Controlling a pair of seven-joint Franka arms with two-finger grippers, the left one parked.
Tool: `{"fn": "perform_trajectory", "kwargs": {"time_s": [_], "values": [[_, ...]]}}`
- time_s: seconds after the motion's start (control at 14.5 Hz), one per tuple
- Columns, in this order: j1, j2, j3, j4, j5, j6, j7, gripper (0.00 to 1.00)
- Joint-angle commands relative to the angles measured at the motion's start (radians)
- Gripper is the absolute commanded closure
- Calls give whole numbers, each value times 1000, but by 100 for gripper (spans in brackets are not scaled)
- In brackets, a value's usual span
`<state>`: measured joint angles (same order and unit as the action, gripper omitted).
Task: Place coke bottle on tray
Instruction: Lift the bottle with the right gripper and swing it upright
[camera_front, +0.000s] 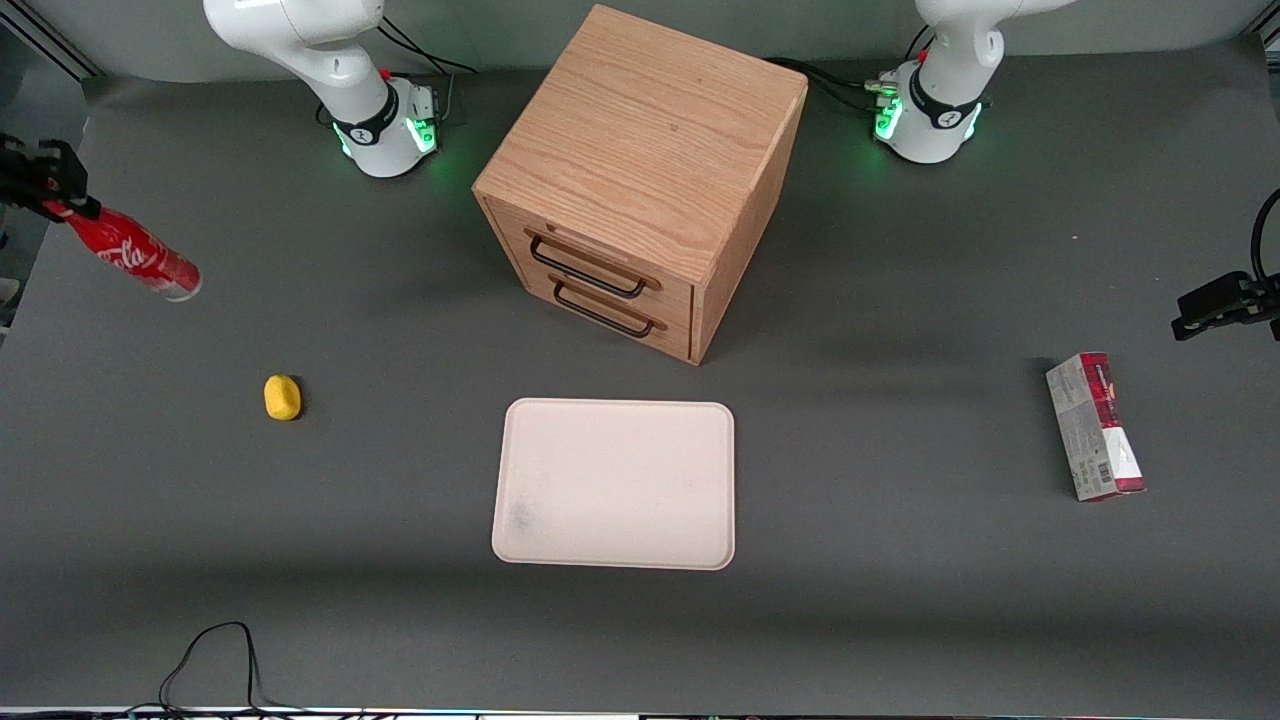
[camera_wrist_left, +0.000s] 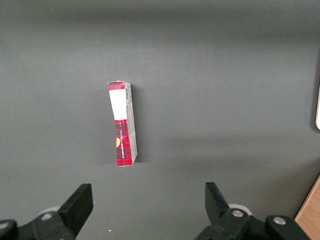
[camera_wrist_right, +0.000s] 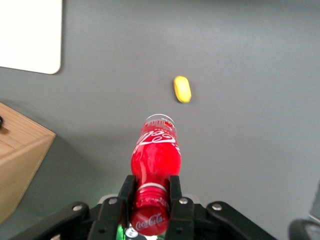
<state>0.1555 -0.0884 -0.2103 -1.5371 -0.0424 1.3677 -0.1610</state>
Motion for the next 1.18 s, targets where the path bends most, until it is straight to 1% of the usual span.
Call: {"fn": "perform_trajectory", "kwargs": {"time_s": [0.0, 0.28, 0.48, 0.55, 0.62, 0.69, 0.76, 0.83, 0.97, 1.11], "values": [[12, 203, 32, 268, 55, -55, -26, 100], [12, 462, 144, 564, 55, -70, -17, 100], [15, 608, 225, 714, 50, -59, 20, 100], [35, 636, 253, 735, 44, -50, 53, 100], [64, 656, 256, 741, 33, -20, 61, 100], [103, 670, 258, 741, 3, 8, 64, 100], [149, 690, 258, 742, -43, 26, 66, 100], [186, 699, 259, 744, -66, 40, 74, 100], [229, 714, 265, 742, -66, 51, 142, 100], [239, 725, 304, 744, -66, 60, 150, 100]]}}
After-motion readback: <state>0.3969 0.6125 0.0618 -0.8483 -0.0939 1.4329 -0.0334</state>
